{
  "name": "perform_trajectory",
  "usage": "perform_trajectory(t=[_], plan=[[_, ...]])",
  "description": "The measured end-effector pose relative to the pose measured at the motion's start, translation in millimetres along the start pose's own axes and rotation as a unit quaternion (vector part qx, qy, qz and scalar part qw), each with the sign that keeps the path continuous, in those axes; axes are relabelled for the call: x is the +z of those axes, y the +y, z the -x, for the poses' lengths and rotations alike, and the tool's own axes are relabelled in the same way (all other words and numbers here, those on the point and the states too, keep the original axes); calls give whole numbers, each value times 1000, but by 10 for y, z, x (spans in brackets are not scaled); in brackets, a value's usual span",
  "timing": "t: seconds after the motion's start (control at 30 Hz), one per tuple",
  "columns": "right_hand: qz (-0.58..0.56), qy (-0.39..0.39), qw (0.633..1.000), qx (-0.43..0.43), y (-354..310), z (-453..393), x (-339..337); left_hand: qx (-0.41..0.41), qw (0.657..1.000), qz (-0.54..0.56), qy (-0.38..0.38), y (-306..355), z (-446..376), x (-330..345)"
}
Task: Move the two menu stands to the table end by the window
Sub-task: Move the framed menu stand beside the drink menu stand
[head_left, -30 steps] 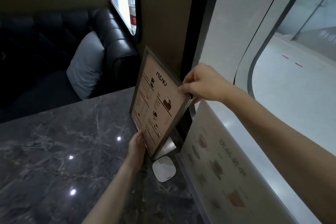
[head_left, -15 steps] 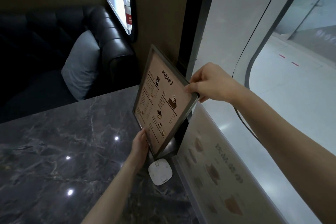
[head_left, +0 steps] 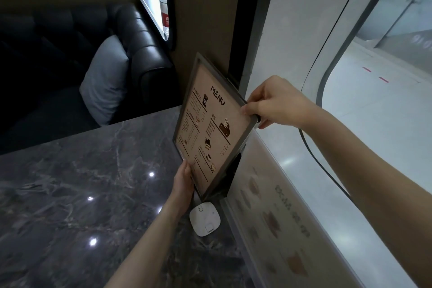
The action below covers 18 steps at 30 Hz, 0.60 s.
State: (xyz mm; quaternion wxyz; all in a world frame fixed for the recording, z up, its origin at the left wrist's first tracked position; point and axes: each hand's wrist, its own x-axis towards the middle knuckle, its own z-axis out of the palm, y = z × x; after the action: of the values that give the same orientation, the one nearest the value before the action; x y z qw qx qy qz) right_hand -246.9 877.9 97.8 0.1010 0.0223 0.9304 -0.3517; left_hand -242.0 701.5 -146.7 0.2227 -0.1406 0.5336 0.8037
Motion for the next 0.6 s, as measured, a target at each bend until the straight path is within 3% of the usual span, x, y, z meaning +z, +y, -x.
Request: perform_trajectory(t=[0.2, 0.37, 0.5, 0.6], plan=[[-8, -1, 1000, 2, 5, 5, -5, -7, 1000, 3, -13, 2, 14, 39], [-18, 15, 1000, 11, 4, 50, 38, -54, 996, -50, 41, -8, 164, 148], [-1, 43, 999, 4, 21, 176, 63, 71, 955, -257, 132, -147, 406, 254], [19, 85, 996, -2, 54, 310, 69, 170, 920, -302, 181, -354, 684, 386]])
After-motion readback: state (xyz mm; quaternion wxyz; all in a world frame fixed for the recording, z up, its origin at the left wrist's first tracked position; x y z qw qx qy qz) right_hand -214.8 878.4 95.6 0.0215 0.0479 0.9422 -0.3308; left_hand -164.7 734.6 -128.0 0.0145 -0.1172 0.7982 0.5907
